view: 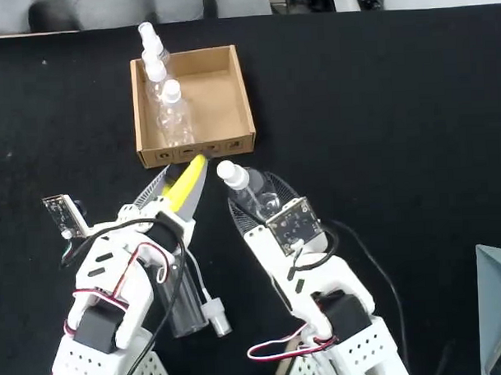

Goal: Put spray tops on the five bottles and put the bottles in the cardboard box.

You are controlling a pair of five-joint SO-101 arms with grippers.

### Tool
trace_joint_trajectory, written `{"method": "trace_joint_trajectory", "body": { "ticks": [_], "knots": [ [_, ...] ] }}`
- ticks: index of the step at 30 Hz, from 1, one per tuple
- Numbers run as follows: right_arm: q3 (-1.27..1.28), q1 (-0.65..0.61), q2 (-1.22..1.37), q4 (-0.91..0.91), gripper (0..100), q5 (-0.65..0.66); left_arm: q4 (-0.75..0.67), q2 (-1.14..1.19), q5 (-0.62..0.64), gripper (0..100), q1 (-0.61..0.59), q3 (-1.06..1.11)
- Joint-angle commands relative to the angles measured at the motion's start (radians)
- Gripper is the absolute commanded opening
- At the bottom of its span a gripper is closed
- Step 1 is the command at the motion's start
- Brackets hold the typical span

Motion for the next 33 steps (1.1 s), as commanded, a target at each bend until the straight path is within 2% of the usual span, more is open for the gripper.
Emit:
{"method": "trace_joint_trajectory", "body": {
  "ticks": [1,8,13,18,23,33],
  "knots": [
    [-0.01,-0.015,-0.059,-0.032,7.8,-0.003,-0.005,-0.011,-0.021,21,-0.004,-0.015],
    [-0.005,-0.104,-0.143,0.063,7.5,-0.002,-0.003,-0.009,-0.114,21,0.143,0.021],
    [-0.005,-0.106,-0.143,0.071,7.5,-0.002,0.003,-0.009,-0.164,21,0.157,0.024],
    [-0.005,-0.106,-0.143,0.071,7.5,-0.002,0.003,-0.009,-0.164,21,0.157,0.024],
    [-0.005,-0.106,-0.143,0.074,7.5,-0.002,0.003,-0.011,-0.157,21,0.145,0.005],
    [-0.005,-0.106,-0.143,0.077,7.5,-0.002,0.0,-0.011,-0.167,21,-0.012,-0.051]
  ]
}}
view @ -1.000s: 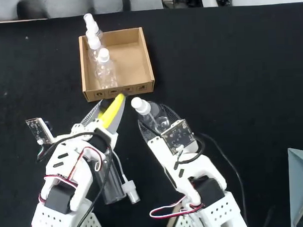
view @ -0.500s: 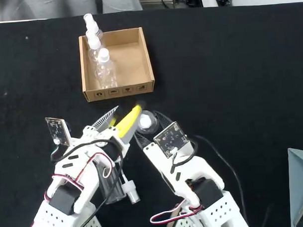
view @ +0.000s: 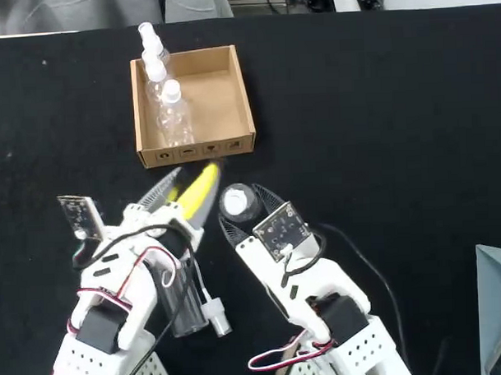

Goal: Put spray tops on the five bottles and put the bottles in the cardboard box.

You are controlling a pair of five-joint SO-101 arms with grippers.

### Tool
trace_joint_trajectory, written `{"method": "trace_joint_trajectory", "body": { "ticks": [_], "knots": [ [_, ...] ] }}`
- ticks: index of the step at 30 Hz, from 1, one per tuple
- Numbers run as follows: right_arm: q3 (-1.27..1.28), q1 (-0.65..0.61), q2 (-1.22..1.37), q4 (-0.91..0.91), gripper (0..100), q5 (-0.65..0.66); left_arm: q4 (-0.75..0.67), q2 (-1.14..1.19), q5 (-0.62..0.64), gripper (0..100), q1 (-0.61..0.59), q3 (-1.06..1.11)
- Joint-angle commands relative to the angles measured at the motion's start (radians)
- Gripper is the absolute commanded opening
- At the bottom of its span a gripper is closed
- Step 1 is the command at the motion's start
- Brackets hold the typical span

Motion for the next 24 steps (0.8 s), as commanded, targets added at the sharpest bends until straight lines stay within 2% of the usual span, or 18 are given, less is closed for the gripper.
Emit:
{"method": "trace_joint_trajectory", "body": {
  "ticks": [1,6,11,19,24],
  "knots": [
    [-0.005,-0.025,-0.143,0.008,7.5,0.0,-0.002,-0.011,-0.035,21,-0.056,-0.067],
    [-0.005,-0.025,-0.143,0.018,7.5,0.0,0.008,-0.011,-0.104,21,-0.087,-0.056],
    [-0.005,-0.025,-0.143,0.029,7.5,0.0,0.109,-0.012,-0.109,21,-0.174,-0.097],
    [-0.005,-0.025,-0.143,0.028,7.5,-0.006,0.247,-0.012,-0.109,21,-0.375,-0.079],
    [-0.005,-0.025,-0.143,0.026,7.5,-0.006,0.252,-0.012,-0.11,21,-0.483,-0.004]
  ]
}}
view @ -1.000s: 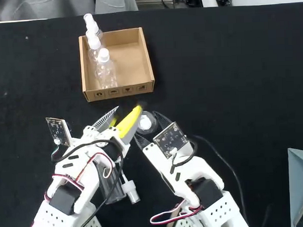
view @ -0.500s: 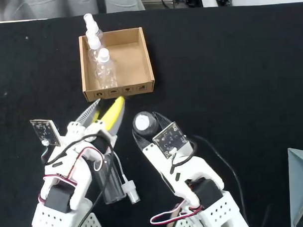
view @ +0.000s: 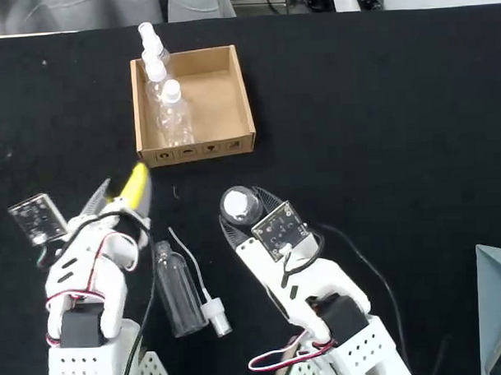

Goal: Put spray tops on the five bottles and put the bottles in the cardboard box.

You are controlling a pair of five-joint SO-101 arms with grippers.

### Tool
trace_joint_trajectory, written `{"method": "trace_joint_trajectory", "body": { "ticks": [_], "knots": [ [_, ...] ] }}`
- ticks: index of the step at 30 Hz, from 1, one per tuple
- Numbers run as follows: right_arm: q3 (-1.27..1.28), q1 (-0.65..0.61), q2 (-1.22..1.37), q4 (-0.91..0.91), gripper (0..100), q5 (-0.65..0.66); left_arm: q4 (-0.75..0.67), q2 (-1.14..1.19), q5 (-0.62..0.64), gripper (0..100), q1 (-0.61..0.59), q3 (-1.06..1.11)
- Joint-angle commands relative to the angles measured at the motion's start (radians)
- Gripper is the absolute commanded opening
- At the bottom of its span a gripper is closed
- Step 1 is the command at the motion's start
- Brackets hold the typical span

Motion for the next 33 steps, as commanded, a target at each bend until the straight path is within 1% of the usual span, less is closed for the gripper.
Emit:
{"method": "trace_joint_trajectory", "body": {
  "ticks": [1,8,11,16,27,30,33],
  "knots": [
    [-0.005,-0.025,-0.143,-0.003,7.5,-0.008,0.002,-0.012,-0.009,21,-0.084,0.045],
    [-0.005,-0.025,-0.143,-0.037,7.8,-0.008,0.002,-0.012,-0.011,21,-0.097,0.15],
    [-0.005,-0.025,-0.143,-0.038,7.8,-0.008,0.002,-0.012,-0.011,21,-0.097,0.153],
    [-0.005,-0.025,-0.143,0.018,7.8,-0.006,0.002,-0.012,-0.011,21,-0.097,0.153],
    [-0.019,-0.023,-0.143,0.035,7.5,-0.009,0.0,-0.012,-0.011,21,-0.097,0.17],
    [-0.061,0.015,-0.13,0.037,7.5,-0.008,-0.008,-0.012,-0.011,21,-0.096,0.173],
    [-0.116,0.098,-0.094,0.034,7.5,-0.002,-0.061,-0.011,-0.011,21,-0.097,0.186]
  ]
}}
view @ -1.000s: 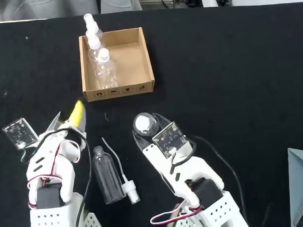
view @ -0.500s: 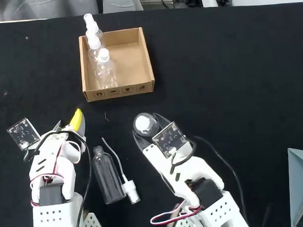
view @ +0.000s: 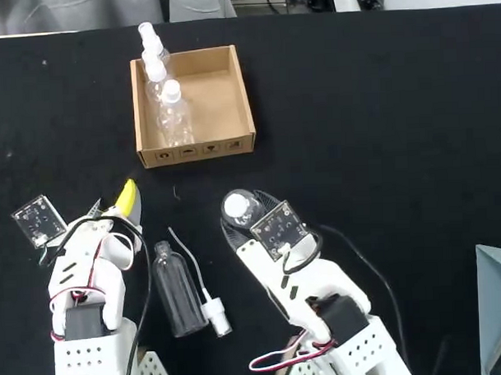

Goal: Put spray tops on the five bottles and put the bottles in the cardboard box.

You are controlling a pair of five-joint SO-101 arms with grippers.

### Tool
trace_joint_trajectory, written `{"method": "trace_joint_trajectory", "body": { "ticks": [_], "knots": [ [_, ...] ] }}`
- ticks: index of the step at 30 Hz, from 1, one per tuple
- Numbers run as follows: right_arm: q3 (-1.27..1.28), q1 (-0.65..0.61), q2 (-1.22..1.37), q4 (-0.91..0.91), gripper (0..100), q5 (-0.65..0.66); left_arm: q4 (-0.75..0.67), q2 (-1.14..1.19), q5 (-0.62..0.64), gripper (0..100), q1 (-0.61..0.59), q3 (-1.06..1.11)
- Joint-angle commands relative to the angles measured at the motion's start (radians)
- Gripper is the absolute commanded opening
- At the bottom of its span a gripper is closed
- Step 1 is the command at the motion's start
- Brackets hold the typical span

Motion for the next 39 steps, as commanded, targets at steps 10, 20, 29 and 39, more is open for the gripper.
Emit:
{"method": "trace_joint_trajectory", "body": {
  "ticks": [10,20,29,39],
  "knots": [
    [-0.311,0.17,0.108,-0.008,7.5,0.038,-0.058,-0.011,-0.009,21,-0.012,0.031],
    [-0.483,0.17,0.383,-0.008,7.5,0.038,-0.058,-0.011,-0.009,21,-0.012,0.031],
    [-0.579,0.17,0.585,-0.008,7.5,0.038,-0.057,-0.011,-0.009,21,-0.012,0.031],
    [-0.739,0.17,0.773,-0.009,7.8,-0.072,-0.057,-0.011,-0.008,21,-0.012,0.031]
  ]
}}
